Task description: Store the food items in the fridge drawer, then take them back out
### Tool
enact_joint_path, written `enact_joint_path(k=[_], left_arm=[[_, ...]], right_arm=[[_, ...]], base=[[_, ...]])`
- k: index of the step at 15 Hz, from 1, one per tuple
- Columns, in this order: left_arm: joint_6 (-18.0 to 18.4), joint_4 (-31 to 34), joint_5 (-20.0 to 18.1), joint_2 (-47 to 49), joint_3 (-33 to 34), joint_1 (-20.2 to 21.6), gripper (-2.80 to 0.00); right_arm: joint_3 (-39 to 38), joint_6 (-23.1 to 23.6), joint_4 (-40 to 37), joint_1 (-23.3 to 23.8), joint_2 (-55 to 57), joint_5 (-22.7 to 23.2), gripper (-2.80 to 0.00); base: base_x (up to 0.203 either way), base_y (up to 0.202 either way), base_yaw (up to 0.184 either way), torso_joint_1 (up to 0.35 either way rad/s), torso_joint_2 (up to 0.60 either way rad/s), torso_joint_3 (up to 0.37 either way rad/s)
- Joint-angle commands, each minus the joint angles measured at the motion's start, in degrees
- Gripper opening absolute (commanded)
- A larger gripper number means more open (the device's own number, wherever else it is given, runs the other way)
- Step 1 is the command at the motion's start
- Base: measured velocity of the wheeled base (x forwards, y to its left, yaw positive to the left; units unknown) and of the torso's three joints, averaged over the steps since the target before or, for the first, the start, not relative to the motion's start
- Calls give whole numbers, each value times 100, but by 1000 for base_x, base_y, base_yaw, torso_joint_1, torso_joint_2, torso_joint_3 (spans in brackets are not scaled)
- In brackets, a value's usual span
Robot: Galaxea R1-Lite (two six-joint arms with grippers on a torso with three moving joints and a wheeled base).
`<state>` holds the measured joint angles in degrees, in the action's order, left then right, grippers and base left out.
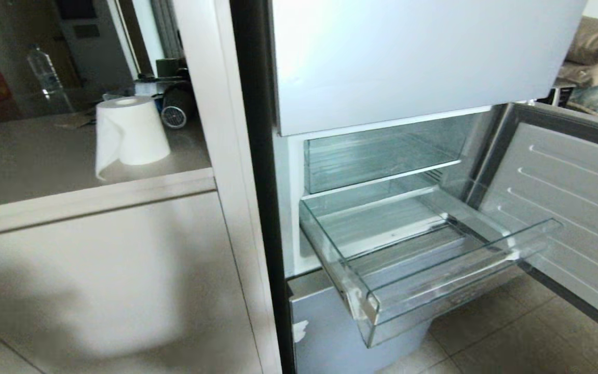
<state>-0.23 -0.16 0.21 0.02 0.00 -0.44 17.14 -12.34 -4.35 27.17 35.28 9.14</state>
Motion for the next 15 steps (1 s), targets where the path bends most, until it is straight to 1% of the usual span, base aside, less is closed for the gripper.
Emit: enact_joint_path(k=[1,4,9,10,11,13,15], left_arm=[[-4,-2,-3,-2,0,0,-280],[-4,-2,6,-2,0,0,-280],[-4,-2,6,-2,0,0,-280],[-4,1,0,-8,0,0,-280],[-4,-2,6,-2,0,0,-280],[-4,-2,3,-2,0,0,-280],[-4,5,4,-2,0,0,-280]], right_arm=[[-18,1,-4,68,23,15,-280],[-26,-6,-4,165,32,8,-280],[-30,-7,-2,200,107,6,-280],[11,-39,2,299,183,1,-280],[74,-78,10,486,273,-6,-280],[363,-410,271,1119,820,-20,-280],[643,-678,666,1754,1683,-24,-280]], base=[[-1,6,-175,7,-2,2],[-1,6,-174,2,3,2],[-1,8,-176,0,4,4],[-2,6,-173,2,7,6],[1,6,-163,4,2,1],[-3,3,-110,1,2,1],[0,0,0,0,0,0]])
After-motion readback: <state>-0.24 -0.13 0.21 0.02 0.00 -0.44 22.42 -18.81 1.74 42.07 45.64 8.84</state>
